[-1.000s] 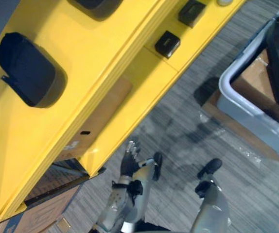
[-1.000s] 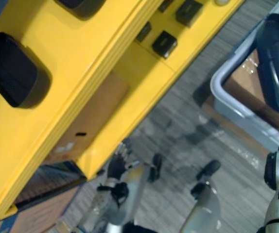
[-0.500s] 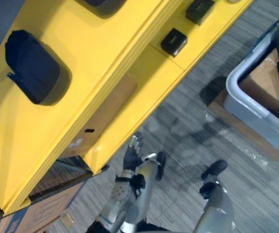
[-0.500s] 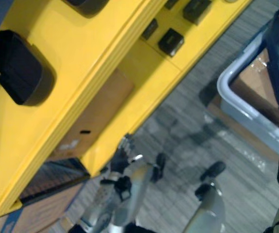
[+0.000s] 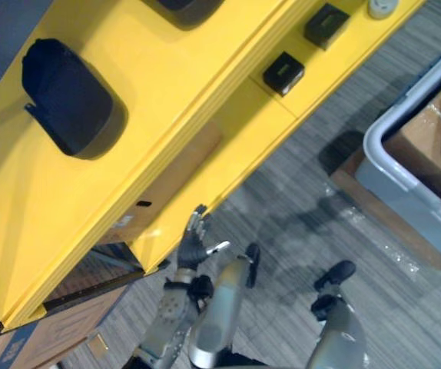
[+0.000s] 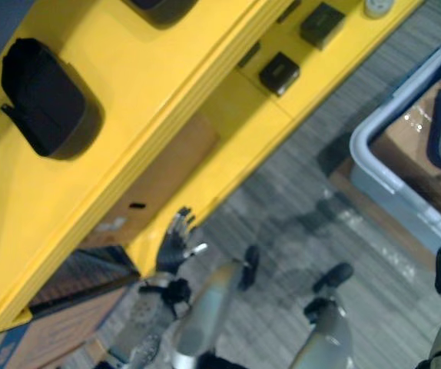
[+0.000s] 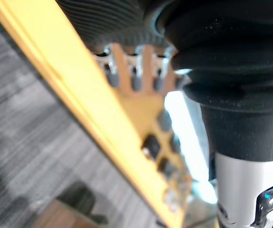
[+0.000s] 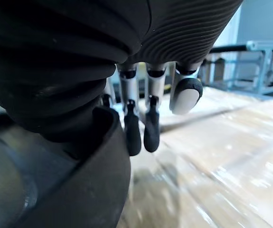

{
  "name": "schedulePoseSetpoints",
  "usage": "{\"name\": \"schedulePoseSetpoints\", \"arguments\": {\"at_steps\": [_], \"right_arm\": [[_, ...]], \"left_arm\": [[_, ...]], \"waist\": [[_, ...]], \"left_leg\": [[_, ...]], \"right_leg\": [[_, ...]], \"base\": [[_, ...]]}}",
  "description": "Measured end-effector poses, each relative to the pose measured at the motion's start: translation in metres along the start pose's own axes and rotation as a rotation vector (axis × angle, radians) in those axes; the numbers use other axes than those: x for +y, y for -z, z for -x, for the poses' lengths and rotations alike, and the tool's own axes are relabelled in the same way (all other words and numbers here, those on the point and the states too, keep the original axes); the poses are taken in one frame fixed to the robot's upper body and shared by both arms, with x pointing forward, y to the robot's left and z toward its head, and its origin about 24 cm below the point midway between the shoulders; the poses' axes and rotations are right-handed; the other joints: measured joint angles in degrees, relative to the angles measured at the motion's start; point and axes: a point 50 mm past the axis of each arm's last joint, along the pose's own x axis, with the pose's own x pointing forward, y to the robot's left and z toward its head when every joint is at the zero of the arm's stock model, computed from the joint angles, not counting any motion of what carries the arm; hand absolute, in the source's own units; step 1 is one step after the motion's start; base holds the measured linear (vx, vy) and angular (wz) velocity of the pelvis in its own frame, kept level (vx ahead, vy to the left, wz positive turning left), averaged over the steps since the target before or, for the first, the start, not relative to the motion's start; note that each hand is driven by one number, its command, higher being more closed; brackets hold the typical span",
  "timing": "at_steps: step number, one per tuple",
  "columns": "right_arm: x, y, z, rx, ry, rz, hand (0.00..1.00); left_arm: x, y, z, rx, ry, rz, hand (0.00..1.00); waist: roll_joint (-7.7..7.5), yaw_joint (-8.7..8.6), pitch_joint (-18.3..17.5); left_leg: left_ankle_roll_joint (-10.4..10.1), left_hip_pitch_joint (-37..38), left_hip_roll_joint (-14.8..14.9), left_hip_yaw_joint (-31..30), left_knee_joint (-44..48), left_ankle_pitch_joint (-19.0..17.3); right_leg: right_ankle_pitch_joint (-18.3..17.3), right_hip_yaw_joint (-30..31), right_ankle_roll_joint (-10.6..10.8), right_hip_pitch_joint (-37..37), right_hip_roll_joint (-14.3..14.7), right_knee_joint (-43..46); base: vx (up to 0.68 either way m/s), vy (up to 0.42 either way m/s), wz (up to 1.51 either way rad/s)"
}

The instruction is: Walk over and take plastic housings, then place them on the shelf

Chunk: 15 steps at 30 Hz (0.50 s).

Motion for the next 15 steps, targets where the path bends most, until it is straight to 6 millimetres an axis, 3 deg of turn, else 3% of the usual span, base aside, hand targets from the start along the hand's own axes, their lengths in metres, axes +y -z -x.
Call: {"name": "schedulePoseSetpoints", "arguments": {"at_steps": [6, 9, 13, 15], "right_arm": [[0.007, -0.017, 0.007, -0.152, 0.066, -0.024, 1.00], [0.012, -0.016, 0.012, -0.219, 0.111, 0.001, 1.00], [0.016, -0.022, 0.020, -0.321, 0.172, -0.025, 1.00], [0.026, -0.033, 0.034, -0.411, 0.201, -0.071, 1.00]], "left_arm": [[0.013, -0.007, 0.009, -0.025, -0.033, -0.004, 0.00], [0.021, -0.016, 0.010, -0.061, -0.030, -0.029, 0.00], [0.021, -0.027, 0.010, -0.116, -0.019, -0.049, 0.00], [0.018, -0.032, 0.011, -0.138, 0.021, -0.062, 0.00]], "waist": [[-3.95, -2.78, 2.78], [-5.37, -3.92, 3.73], [-6.72, -5.16, 4.17], [-8.33, -6.09, 4.19]], "left_leg": [[-0.03, 4.50, 0.11, 0.65, -2.11, 0.02], [-0.16, 7.53, 0.16, 0.76, -3.45, 0.11], [-0.79, 10.39, 0.40, 0.96, -5.42, 0.58], [-1.35, 12.28, 1.04, 1.53, -6.92, 1.01]], "right_leg": [[0.05, 0.36, 0.08, 3.80, 0.26, -1.12], [0.12, 0.40, 0.19, 6.61, 0.56, -2.07], [0.14, 0.60, 0.22, 8.81, 1.10, -3.06], [0.10, 1.23, 0.15, 9.72, 1.86, -3.68]], "base": [[-0.04, 0.046, -0.02], [-0.02, 0.037, 0.02], [0.00, 0.006, -0.02], [0.00, -0.024, -0.14]]}}
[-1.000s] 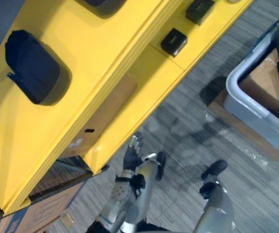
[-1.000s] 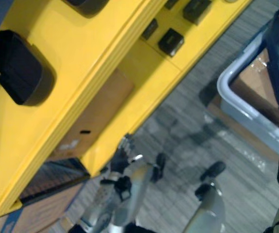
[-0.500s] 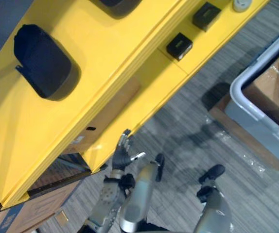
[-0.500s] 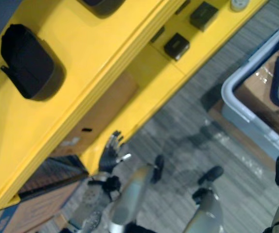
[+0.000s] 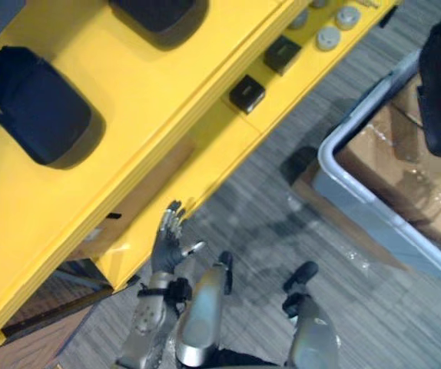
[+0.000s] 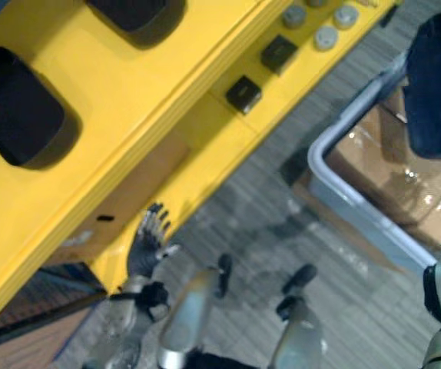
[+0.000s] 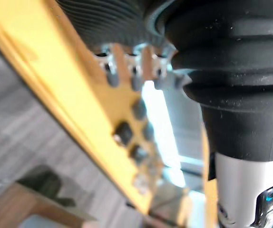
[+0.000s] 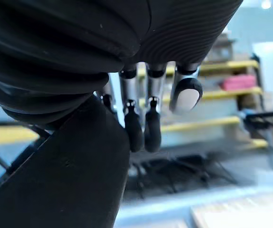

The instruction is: Walk over and take plastic housings, then place them on the shelf

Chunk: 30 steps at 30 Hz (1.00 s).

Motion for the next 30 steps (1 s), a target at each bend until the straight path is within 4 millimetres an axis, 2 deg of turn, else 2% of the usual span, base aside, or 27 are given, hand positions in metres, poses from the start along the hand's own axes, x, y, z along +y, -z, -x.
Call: {"name": "schedulePoseSetpoints", "arguments": {"at_steps": [1, 3, 4, 6, 8, 9, 12, 16, 21, 25, 30], "right_arm": [[0.002, -0.004, 0.003, -0.028, 0.008, -0.008, 1.00], [0.007, -0.015, 0.017, -0.128, 0.035, -0.043, 1.00], [0.009, -0.016, 0.022, -0.144, 0.038, -0.055, 1.00], [0.021, -0.023, 0.046, -0.192, 0.039, -0.117, 1.00], [0.025, -0.027, 0.063, -0.226, 0.042, -0.162, 1.00], [0.027, -0.033, 0.077, -0.262, 0.040, -0.203, 1.00], [0.025, -0.045, 0.114, -0.363, 0.032, -0.294, 1.00], [0.013, -0.060, 0.149, -0.476, 0.035, -0.422, 1.00], [0.000, -0.074, 0.170, -0.534, 0.057, -0.593, 1.00], [-0.003, -0.077, 0.183, -0.549, 0.041, -0.665, 1.00], [0.002, -0.082, 0.199, -0.575, -0.029, -0.698, 1.00]], "left_arm": [[-0.001, -0.001, 0.000, -0.004, 0.014, -0.008, 0.00], [-0.003, -0.004, -0.001, -0.006, 0.065, -0.011, 0.00], [-0.003, -0.004, -0.001, -0.003, 0.075, -0.007, 0.00], [-0.008, -0.004, -0.008, 0.019, 0.116, 0.028, 0.00], [-0.011, -0.002, -0.015, 0.047, 0.142, 0.064, 0.00], [-0.014, 0.001, -0.020, 0.087, 0.158, 0.110, 0.00], [-0.022, 0.016, -0.028, 0.193, 0.166, 0.192, 0.00], [-0.038, 0.023, -0.038, 0.249, 0.185, 0.287, 0.00], [-0.053, 0.023, -0.057, 0.263, 0.192, 0.360, 0.00], [-0.055, 0.023, -0.063, 0.276, 0.165, 0.388, 0.00], [-0.043, 0.018, -0.068, 0.240, 0.096, 0.397, 0.00]], "waist": [[-0.56, -0.01, -0.05], [-1.98, -1.46, -0.20], [-2.49, -1.61, -0.53], [-5.00, -2.98, -2.48], [-6.44, -3.46, -3.48], [-7.49, -4.25, -5.01], [-8.97, -5.99, -9.31], [-9.05, -7.93, -14.91], [-8.69, -10.47, -18.20], [-8.41, -10.92, -19.80], [-8.14, -10.61, -20.33]], "left_leg": [[-0.16, 0.48, 0.20, 0.49, -0.41, 0.09], [-0.71, 3.20, 0.55, 0.65, -2.12, 0.61], [-0.81, 3.78, 0.64, 0.84, -2.73, 0.67], [-1.25, 5.25, 0.93, 1.26, -4.26, 0.94], [-1.37, 6.51, 1.11, 2.21, -5.08, 0.99], [-1.40, 7.19, 1.18, 2.65, -5.65, 0.98], [-1.66, 10.19, 1.44, 4.71, -8.10, 1.16], [-1.72, 14.33, 1.45, 7.90, -11.60, 1.18], [-1.96, 18.89, 1.49, 11.00, -14.57, 1.31], [-2.05, 20.72, 1.12, 12.13, -16.07, 1.36], [-1.94, 22.28, 0.42, 13.30, -16.97, 1.33]], "right_leg": [[-0.11, 0.30, -0.16, 0.02, 0.14, -0.01], [-0.27, 0.54, -0.38, 1.78, 0.61, -0.32], [-0.35, 0.73, -0.45, 2.03, 0.73, -0.39], [-0.69, 1.09, -0.44, 3.00, 1.32, -1.34], [-0.73, 1.79, -0.45, 3.64, 1.80, -2.02], [-0.73, 2.20, -0.44, 3.87, 2.03, -2.34], [-0.57, 3.78, -0.23, 5.02, 2.36, -3.63], [-0.11, 6.70, 0.48, 6.35, 2.88, -5.71], [0.79, 9.53, 0.81, 8.69, 3.87, -8.20], [1.58, 10.52, 1.06, 9.87, 4.12, -9.98], [3.16, 11.51, 1.43, 11.69, 4.01, -12.77]], "base": [[0.01, -0.035, -0.24], [0.01, -0.031, -0.10], [0.00, -0.034, -0.08], [0.00, -0.038, -0.11], [0.00, -0.018, -0.17], [0.00, -0.007, -0.19], [0.04, 0.013, -0.27], [0.06, 0.036, -0.40], [0.03, 0.025, -0.31], [-0.01, 0.027, -0.17], [-0.05, 0.038, -0.09]]}}
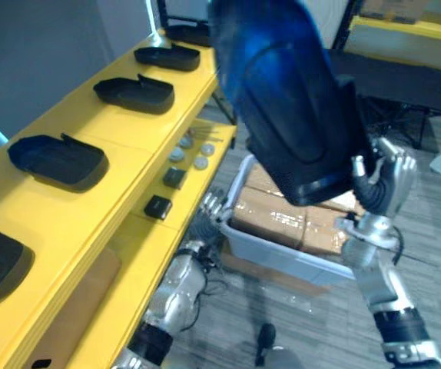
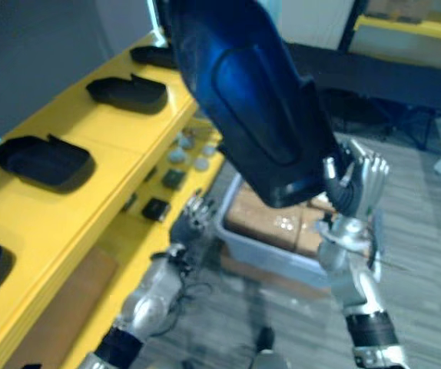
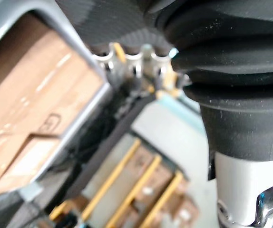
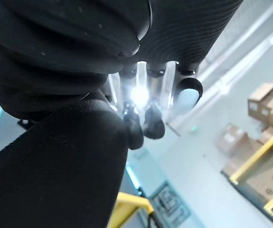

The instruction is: Walk over and take plastic housings, then place them on the shelf

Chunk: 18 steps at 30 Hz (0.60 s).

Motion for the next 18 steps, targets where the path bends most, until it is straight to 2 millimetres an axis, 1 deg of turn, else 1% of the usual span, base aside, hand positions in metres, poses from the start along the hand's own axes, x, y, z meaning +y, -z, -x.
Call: {"name": "schedulePoseSetpoints", "arguments": {"at_steps": [4, 8, 11, 13, 15, 18], "right_arm": [[0.008, -0.006, 0.010, 0.004, -0.034, -0.034, 1.00], [0.017, -0.013, 0.018, -0.004, -0.079, -0.071, 1.00], [0.026, -0.013, 0.028, 0.027, -0.117, -0.074, 1.00], [0.029, -0.008, 0.036, 0.057, -0.149, -0.055, 1.00], [0.033, -0.005, 0.043, 0.081, -0.182, -0.038, 1.00], [0.037, -0.005, 0.048, 0.093, -0.207, -0.037, 1.00]], "left_arm": [[0.000, -0.005, 0.000, -0.031, 0.004, -0.021, 0.00], [-0.013, -0.013, 0.000, -0.083, 0.065, -0.005, 0.00], [-0.024, -0.021, 0.002, -0.136, 0.131, 0.012, 0.00], [-0.030, -0.024, 0.003, -0.149, 0.170, 0.020, 0.00], [-0.038, -0.027, 0.005, -0.163, 0.226, 0.058, 0.00], [-0.043, -0.029, 0.007, -0.168, 0.273, 0.071, 0.00]], "waist": [[0.00, 0.03, -0.32], [0.02, 0.09, -0.71], [0.07, 0.14, -1.26], [0.22, 0.04, -2.13], [0.18, 0.73, -2.31], [0.19, 1.15, -2.36]], "left_leg": [[0.01, -0.07, -0.04, -0.09, 0.00, -0.01], [0.01, -0.18, -0.09, -0.39, -0.10, -0.01], [0.02, -0.38, -0.19, -0.76, -0.14, 0.00], [0.10, -1.06, -0.34, -1.77, -0.09, 0.05], [0.19, -1.08, -0.42, -1.89, -0.12, 0.12], [0.27, -1.10, -0.52, -1.94, -0.10, 0.18]], "right_leg": [[0.00, -0.09, 0.01, 0.01, -0.05, 0.00], [0.02, -0.37, 0.03, 0.01, -0.07, 0.00], [0.02, -0.69, 0.03, 0.01, -0.16, -0.01], [0.02, -1.65, 0.04, 0.01, -0.32, -0.02], [0.02, -1.75, 0.04, 0.04, -0.39, -0.02], [0.05, -1.77, 0.07, 0.08, -0.50, -0.02]], "base": [[-0.02, 0.013, 0.01], [-0.01, 0.018, 0.03], [-0.01, 0.033, 0.08], [-0.02, 0.032, 0.19], [-0.03, 0.030, 0.07], [-0.05, 0.031, 0.01]]}}
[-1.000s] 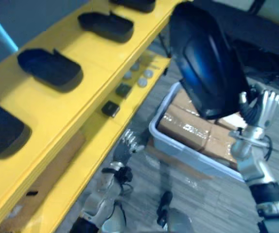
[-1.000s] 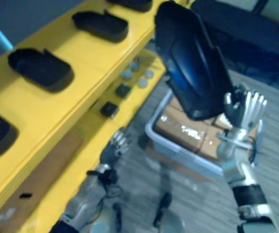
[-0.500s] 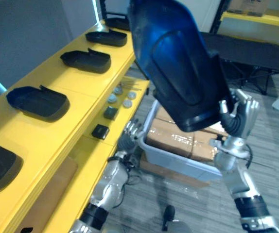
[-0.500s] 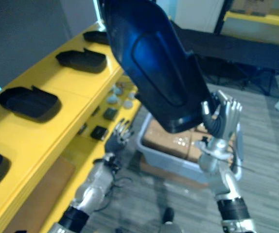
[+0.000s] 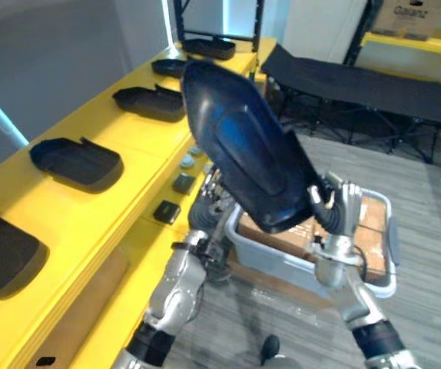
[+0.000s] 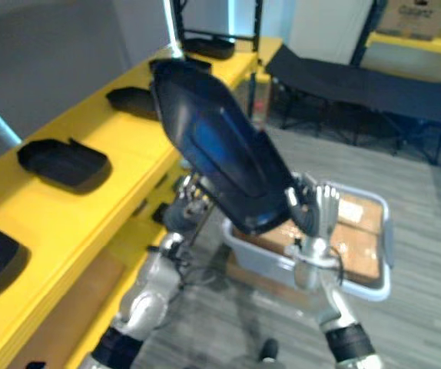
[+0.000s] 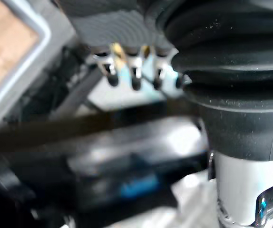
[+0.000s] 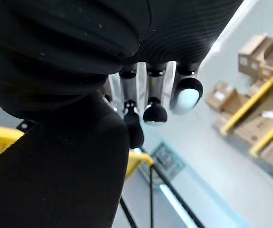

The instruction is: Walk over and take plastic housings, then place them on the shelf

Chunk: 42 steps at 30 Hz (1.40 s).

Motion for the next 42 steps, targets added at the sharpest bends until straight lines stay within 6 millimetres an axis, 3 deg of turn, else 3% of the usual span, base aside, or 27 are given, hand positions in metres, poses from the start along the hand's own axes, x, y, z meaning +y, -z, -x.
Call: {"name": "schedulePoseSetpoints", "arguments": {"at_steps": [12, 19, 28, 29, 37, 42], "right_arm": [[0.017, -0.008, 0.005, 0.020, -0.032, -0.042, 1.00], [0.031, -0.023, 0.008, 0.002, -0.081, -0.111, 1.00], [0.042, -0.033, 0.027, 0.045, -0.136, -0.189, 1.00], [0.043, -0.034, 0.032, 0.055, -0.145, -0.196, 1.00], [0.050, -0.038, 0.055, 0.113, -0.223, -0.244, 1.00], [0.051, -0.043, 0.058, 0.099, -0.228, -0.270, 1.00]], "left_arm": [[-0.013, 0.009, 0.007, 0.051, 0.075, -0.007, 0.00], [-0.006, 0.019, 0.014, 0.121, -0.058, -0.156, 0.00], [0.012, 0.012, 0.017, 0.077, -0.238, -0.217, 0.00], [0.014, 0.010, 0.018, 0.064, -0.264, -0.217, 1.00], [0.028, -0.005, 0.019, -0.046, -0.410, -0.178, 1.00], [0.038, 0.004, 0.020, -0.017, -0.444, 0.024, 1.00]], "waist": [[-0.10, 0.47, -1.97], [-0.26, 1.43, -2.39], [-0.92, 1.87, -2.80], [-1.02, 1.85, -2.86], [-1.15, 1.73, -2.94], [-1.81, 1.66, -3.37]], "left_leg": [[0.07, -0.40, -0.18, -0.78, 0.13, 0.04], [0.23, -1.05, -0.47, -1.50, 0.15, 0.30], [0.31, -1.00, -0.84, -1.51, -0.04, 0.35], [0.31, -0.96, -0.85, -1.44, -0.08, 0.36], [0.33, -0.03, -0.89, -0.87, -1.04, 0.64], [0.30, 0.16, -0.84, 0.07, -1.69, 0.68]], "right_leg": [[-0.02, -0.66, 0.00, 0.09, -0.22, -0.02], [-0.01, -1.53, 0.01, -0.01, -0.54, -0.03], [-0.02, -1.53, 0.00, -0.04, -0.66, -0.04], [-0.02, -1.47, 0.00, -0.06, -0.67, -0.04], [-0.02, -0.88, 0.00, -0.22, -0.64, -0.05], [-0.02, 0.05, 0.00, -0.63, -0.60, -0.07]], "base": [[-0.04, 0.028, 0.03], [-0.03, 0.029, 0.05], [-0.04, 0.034, 0.00], [-0.04, 0.031, -0.02], [-0.02, 0.019, -0.03], [-0.04, 0.025, -0.09]]}}
